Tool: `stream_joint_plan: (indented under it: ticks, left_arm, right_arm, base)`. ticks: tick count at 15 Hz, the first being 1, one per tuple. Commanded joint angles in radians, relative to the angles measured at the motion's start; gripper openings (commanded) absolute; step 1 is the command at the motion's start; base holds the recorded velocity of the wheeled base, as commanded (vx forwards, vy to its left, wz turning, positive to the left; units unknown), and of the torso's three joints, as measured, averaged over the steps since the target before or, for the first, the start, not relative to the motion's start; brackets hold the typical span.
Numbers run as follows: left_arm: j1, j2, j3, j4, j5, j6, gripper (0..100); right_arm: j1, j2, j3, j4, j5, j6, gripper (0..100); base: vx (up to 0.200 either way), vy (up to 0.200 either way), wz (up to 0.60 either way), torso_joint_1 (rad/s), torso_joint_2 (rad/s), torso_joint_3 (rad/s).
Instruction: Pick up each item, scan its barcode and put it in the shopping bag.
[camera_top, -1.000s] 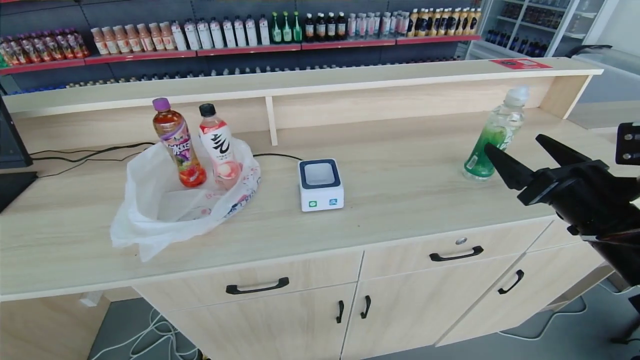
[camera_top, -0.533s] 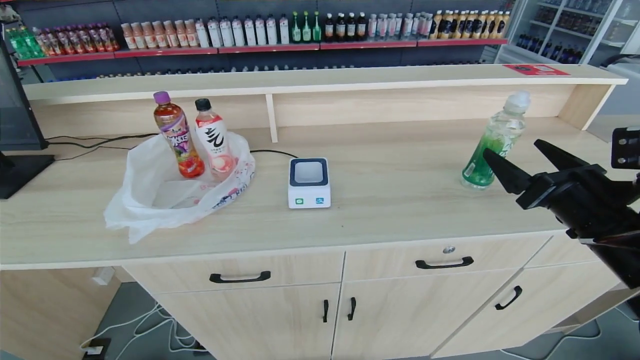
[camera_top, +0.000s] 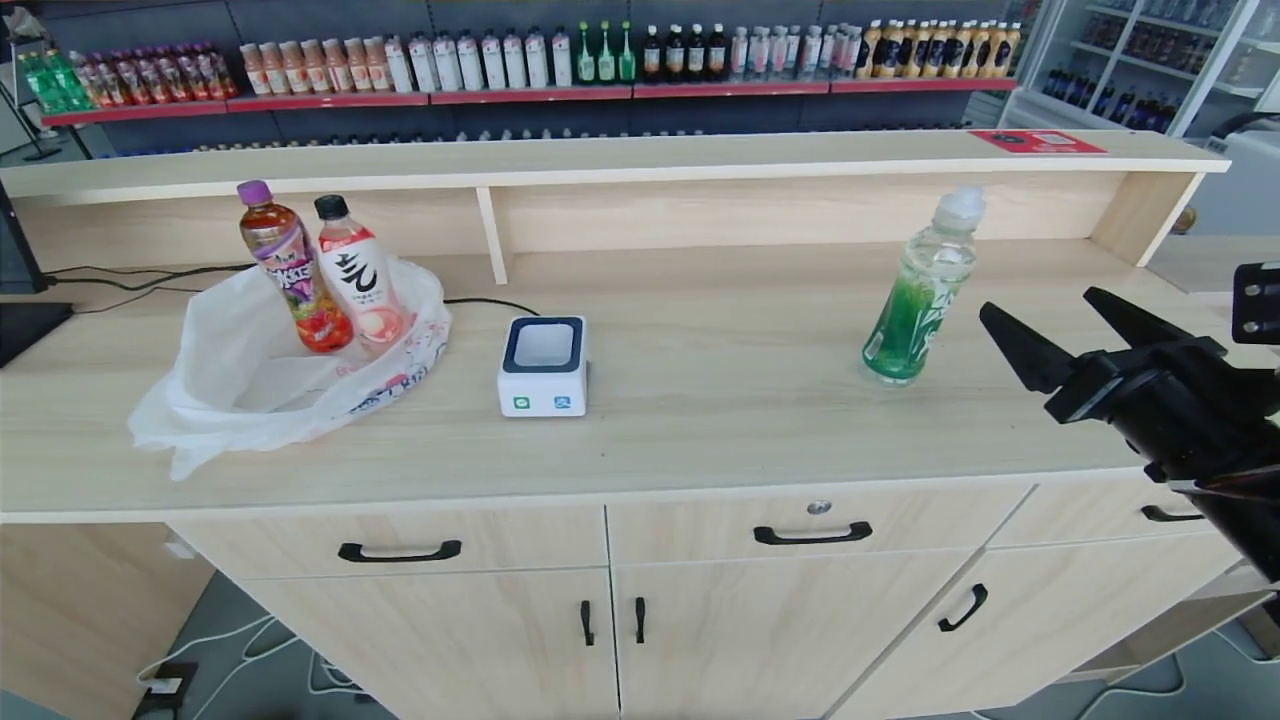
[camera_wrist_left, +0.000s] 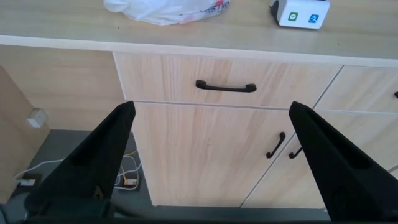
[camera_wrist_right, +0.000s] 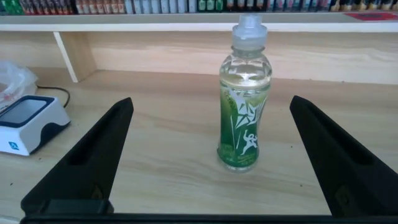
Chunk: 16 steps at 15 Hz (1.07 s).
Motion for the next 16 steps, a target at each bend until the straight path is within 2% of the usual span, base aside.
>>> stream_joint_plan:
  ticks: [1, 3, 11, 16]
  left_arm:
    - [0.0, 0.002, 0.0, 0.0, 0.0, 0.0, 100]
    - [0.0, 0.002, 0.0, 0.0, 0.0, 0.0, 100]
    - [0.0, 0.002, 0.0, 0.0, 0.0, 0.003, 100]
    - [-0.001, 0.002, 0.0, 0.0, 0.0, 0.003, 100]
  right_arm:
    - [0.023, 0.006, 0.039, -0.001, 0.0, -0.004, 100]
    - [0.058, 0.012, 0.09, -0.001, 0.0, -0.004, 100]
    - [0.129, 0.11, 0.035, -0.001, -0.001, -0.004, 100]
    - [0.162, 0.181, -0.007, -0.001, -0.001, -0.002, 100]
  base:
    - [0.0, -0.2, 0.0, 0.007, 0.01, -0.002]
    - [0.1, -0.2, 0.0, 0.002, 0.0, 0.005]
    - [0.2, 0.0, 0.0, -0.002, 0.0, -0.001]
    - [0.0, 0.0, 0.0, 0.0, 0.0, 0.0]
